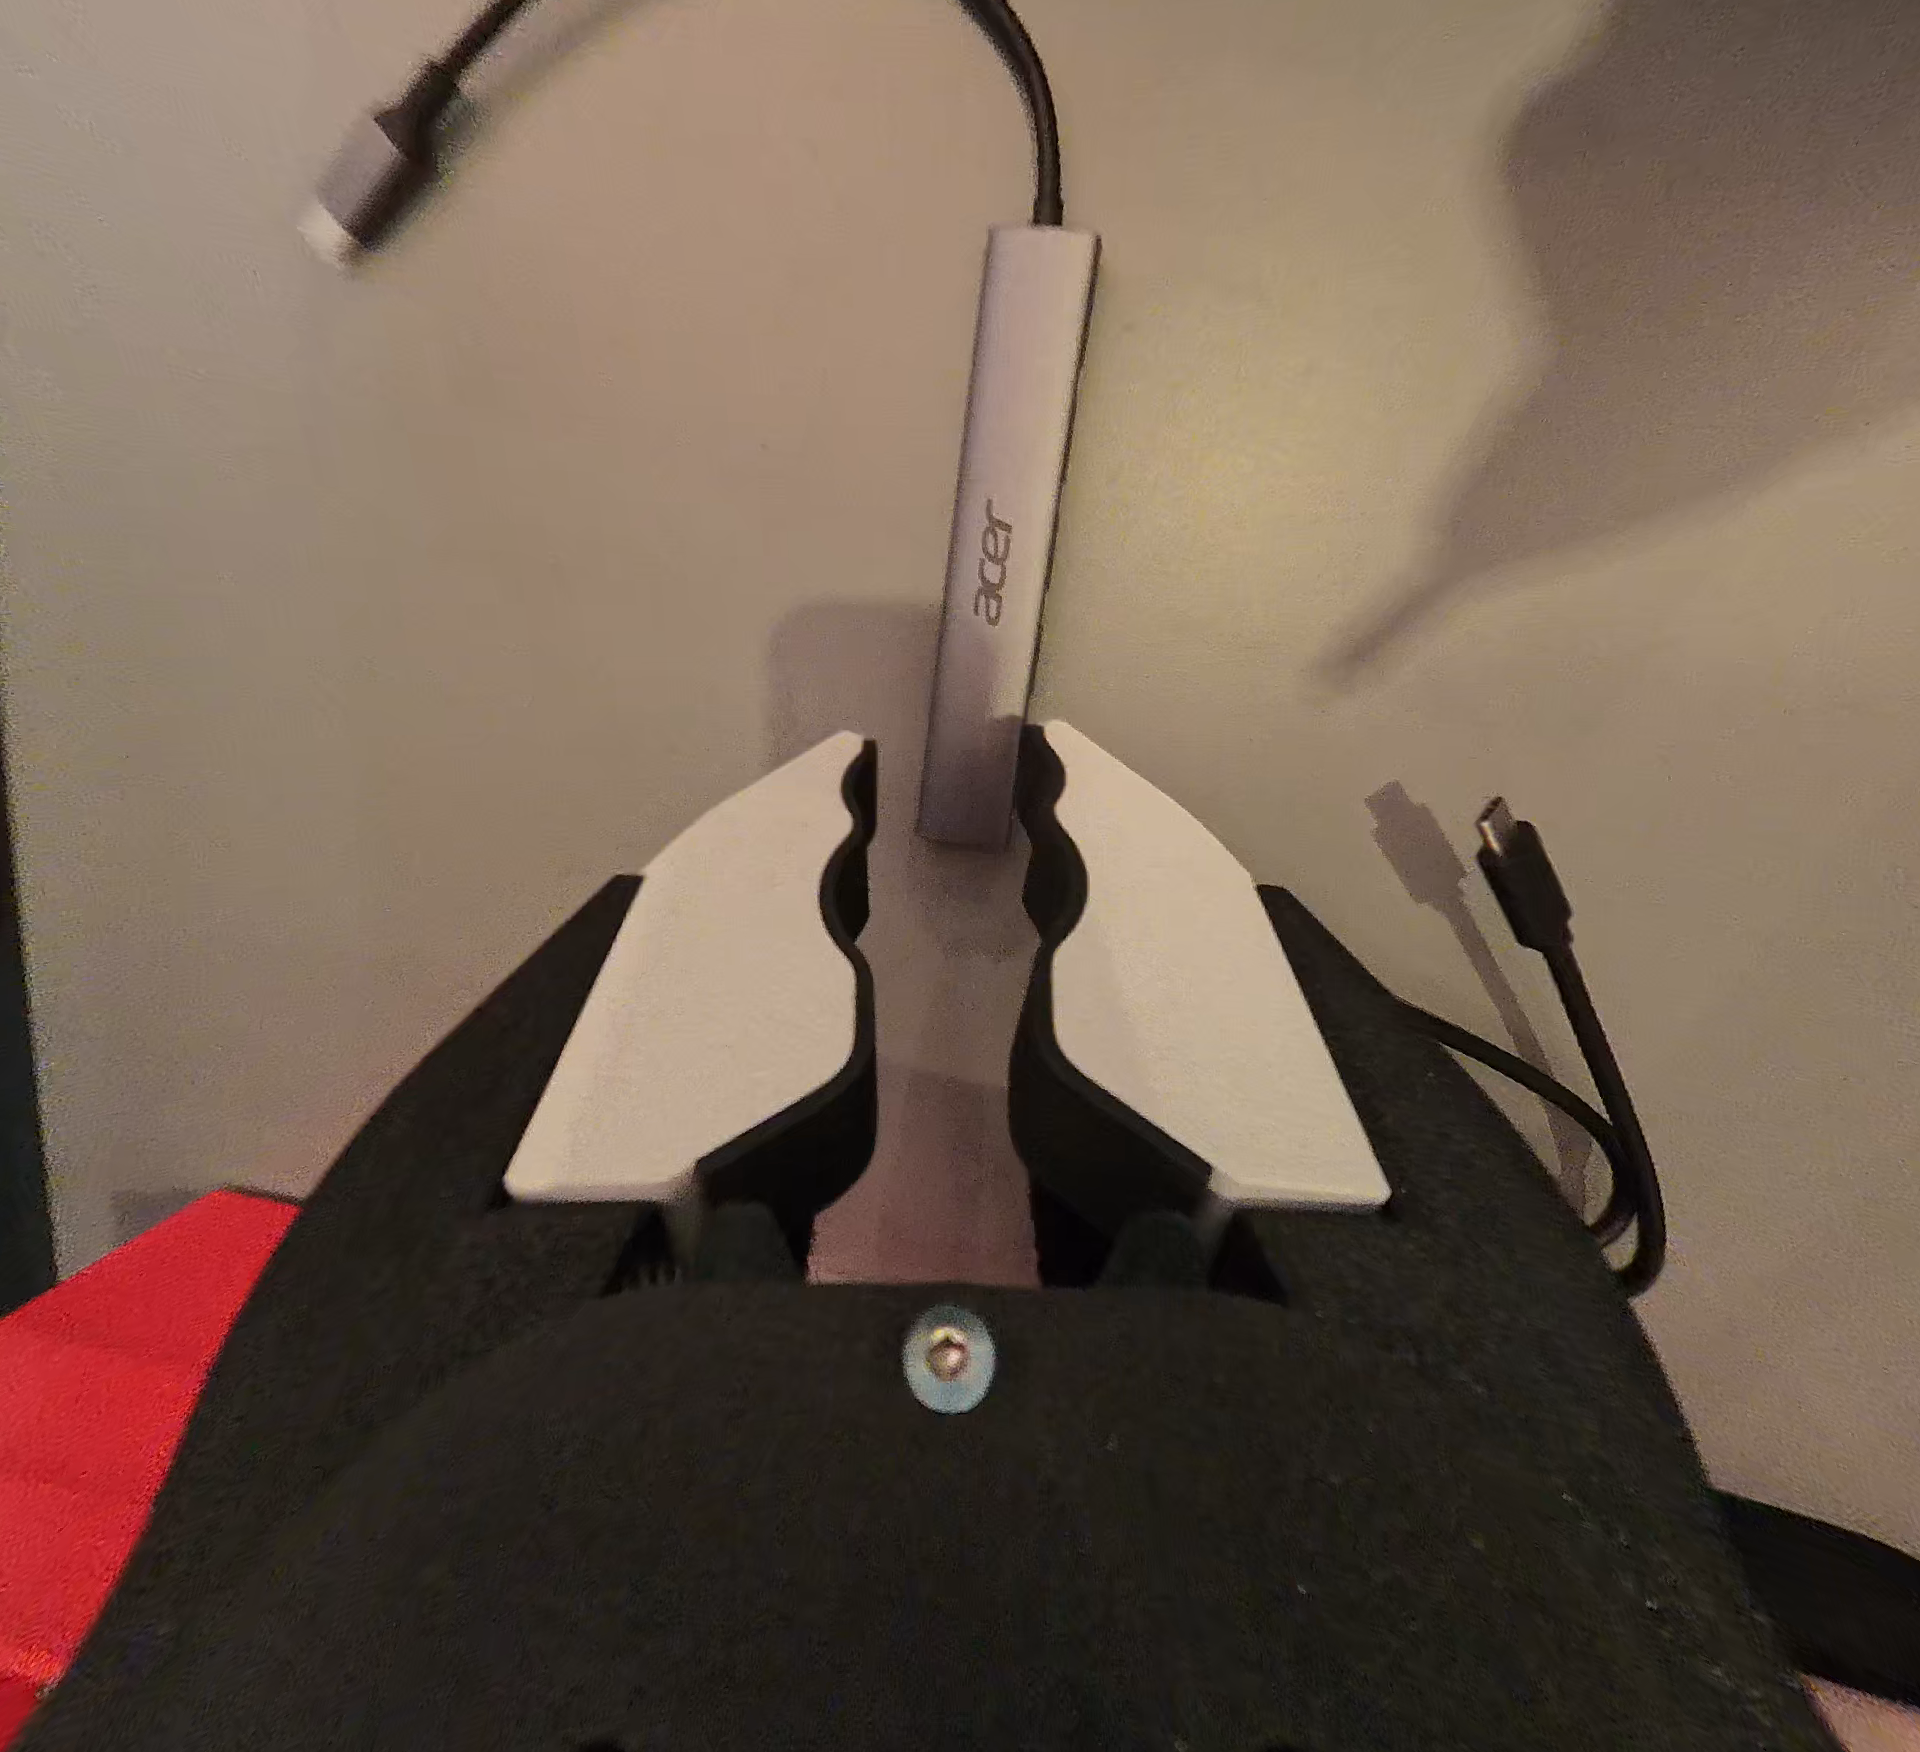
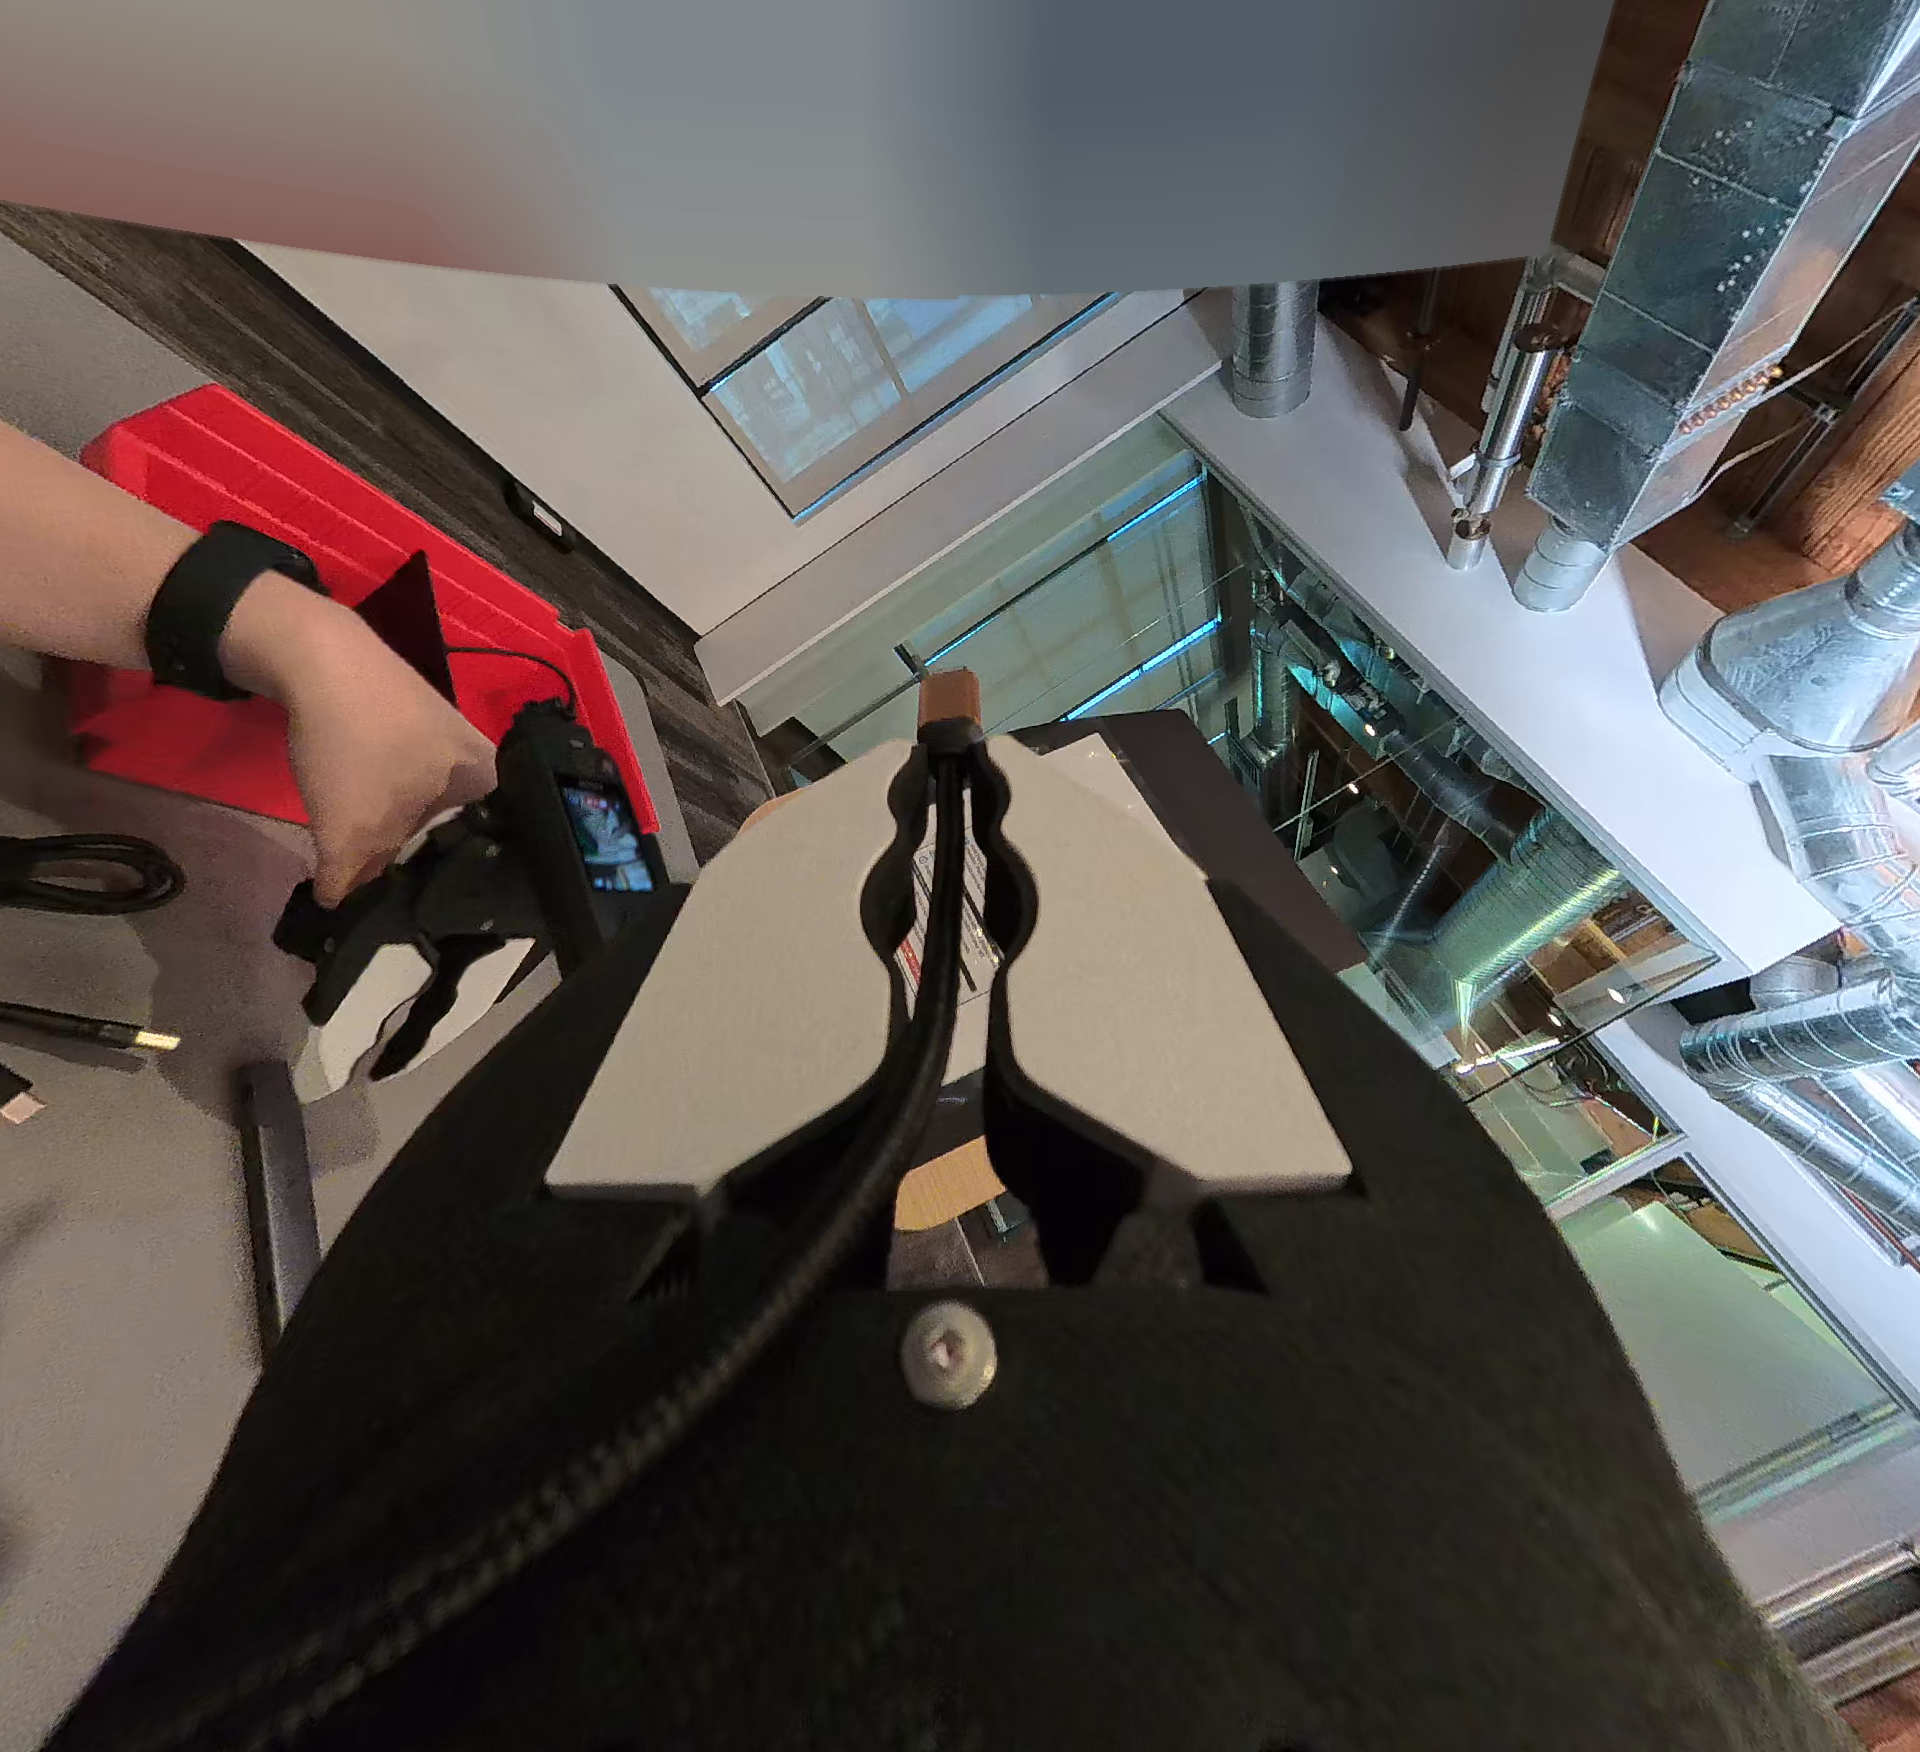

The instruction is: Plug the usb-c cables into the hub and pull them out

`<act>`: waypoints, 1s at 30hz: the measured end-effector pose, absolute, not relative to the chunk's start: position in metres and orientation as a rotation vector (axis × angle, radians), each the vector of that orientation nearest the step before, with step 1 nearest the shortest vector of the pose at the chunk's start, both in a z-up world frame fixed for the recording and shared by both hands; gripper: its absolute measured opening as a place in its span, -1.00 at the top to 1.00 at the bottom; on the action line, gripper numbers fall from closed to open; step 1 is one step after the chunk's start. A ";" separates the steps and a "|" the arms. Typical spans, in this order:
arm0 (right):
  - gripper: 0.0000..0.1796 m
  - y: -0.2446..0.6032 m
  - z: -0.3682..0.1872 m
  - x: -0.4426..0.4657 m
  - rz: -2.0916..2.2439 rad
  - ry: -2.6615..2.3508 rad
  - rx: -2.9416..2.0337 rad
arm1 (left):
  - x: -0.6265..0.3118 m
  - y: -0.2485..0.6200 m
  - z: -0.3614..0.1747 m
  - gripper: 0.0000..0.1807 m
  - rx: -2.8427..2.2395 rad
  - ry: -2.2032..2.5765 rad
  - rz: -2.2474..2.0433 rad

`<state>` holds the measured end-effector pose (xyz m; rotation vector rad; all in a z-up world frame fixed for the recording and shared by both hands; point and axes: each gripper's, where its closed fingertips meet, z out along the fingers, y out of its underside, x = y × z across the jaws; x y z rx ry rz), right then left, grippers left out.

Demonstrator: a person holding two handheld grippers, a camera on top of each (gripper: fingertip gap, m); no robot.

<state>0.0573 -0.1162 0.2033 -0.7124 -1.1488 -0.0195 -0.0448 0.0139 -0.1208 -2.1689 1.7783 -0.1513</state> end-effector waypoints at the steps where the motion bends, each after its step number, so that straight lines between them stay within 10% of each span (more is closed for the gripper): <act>1: 0.91 -0.118 0.204 0.058 -0.019 -1.149 -0.708 | -0.046 0.014 -0.127 0.72 -2.188 1.787 -0.144; 11: 0.91 -0.122 0.205 0.065 0.004 -1.146 -0.708 | -0.039 0.014 -0.159 0.49 -2.274 1.777 -0.211; 30: 0.91 -0.113 0.198 0.060 -0.009 -1.170 -0.742 | -0.025 0.011 -0.159 0.76 -2.327 1.691 -0.325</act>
